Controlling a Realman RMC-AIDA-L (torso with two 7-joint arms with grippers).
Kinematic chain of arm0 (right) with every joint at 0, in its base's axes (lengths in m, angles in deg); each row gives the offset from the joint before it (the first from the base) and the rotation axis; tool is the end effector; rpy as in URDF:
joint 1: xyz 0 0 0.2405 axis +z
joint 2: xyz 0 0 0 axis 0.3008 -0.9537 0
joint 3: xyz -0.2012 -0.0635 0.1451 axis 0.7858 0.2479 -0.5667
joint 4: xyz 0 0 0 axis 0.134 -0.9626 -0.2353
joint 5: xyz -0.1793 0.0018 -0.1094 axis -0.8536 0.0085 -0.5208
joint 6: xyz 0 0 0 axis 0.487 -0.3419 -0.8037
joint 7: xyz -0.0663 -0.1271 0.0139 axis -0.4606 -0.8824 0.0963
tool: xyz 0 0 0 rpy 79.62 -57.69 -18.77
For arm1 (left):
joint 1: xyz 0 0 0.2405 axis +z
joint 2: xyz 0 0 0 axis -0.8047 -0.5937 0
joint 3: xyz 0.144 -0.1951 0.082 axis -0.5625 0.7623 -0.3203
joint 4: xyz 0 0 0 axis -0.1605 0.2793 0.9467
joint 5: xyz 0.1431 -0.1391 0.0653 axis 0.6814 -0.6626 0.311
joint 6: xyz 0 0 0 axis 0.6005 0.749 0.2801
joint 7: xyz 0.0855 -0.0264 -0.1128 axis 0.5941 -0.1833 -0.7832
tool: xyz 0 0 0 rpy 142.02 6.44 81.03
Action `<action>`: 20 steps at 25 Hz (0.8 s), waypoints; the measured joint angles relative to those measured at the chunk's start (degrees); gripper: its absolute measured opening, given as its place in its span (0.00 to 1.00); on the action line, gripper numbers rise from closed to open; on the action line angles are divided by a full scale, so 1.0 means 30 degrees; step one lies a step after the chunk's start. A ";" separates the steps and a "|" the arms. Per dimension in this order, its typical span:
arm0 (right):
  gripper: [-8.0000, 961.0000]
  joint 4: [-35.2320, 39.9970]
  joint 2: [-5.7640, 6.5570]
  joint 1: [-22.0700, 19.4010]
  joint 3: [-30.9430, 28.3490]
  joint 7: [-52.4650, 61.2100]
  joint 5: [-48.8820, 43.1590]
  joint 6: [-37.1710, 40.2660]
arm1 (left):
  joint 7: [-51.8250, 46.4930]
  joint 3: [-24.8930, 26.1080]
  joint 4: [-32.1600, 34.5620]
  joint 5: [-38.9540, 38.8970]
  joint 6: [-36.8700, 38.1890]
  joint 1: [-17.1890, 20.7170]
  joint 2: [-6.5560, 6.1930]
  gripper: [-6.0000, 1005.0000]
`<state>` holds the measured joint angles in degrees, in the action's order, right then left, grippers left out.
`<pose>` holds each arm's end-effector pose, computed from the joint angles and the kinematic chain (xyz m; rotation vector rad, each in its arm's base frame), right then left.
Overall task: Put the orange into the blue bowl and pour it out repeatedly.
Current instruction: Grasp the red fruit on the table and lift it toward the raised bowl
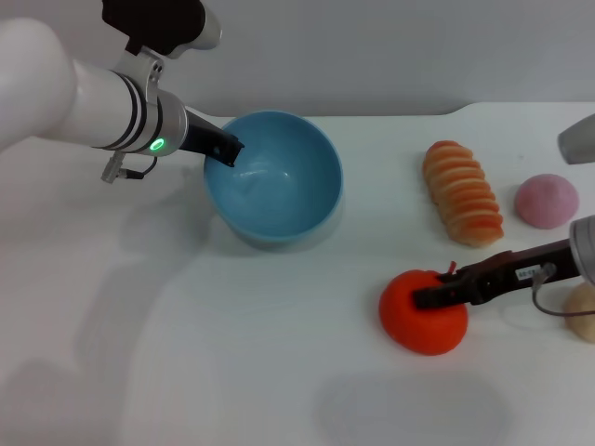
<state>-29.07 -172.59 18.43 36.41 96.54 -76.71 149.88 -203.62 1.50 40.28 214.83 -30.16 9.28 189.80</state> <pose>0.2710 0.3513 -0.0215 -2.6662 1.3223 0.1052 -0.1849 0.4416 -0.0467 -2.3042 -0.7697 0.1566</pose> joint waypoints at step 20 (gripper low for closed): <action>0.14 0.1208 -0.0387 -0.0209 0.0516 -0.1969 0.0633 -0.0061 | 0.0109 -0.0088 -0.0193 0.0001 0.0018 -0.0049 -0.0003 0.00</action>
<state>-25.44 -173.75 17.81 37.95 90.63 -74.81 149.69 -203.29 1.24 39.70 214.83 -30.11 9.13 189.79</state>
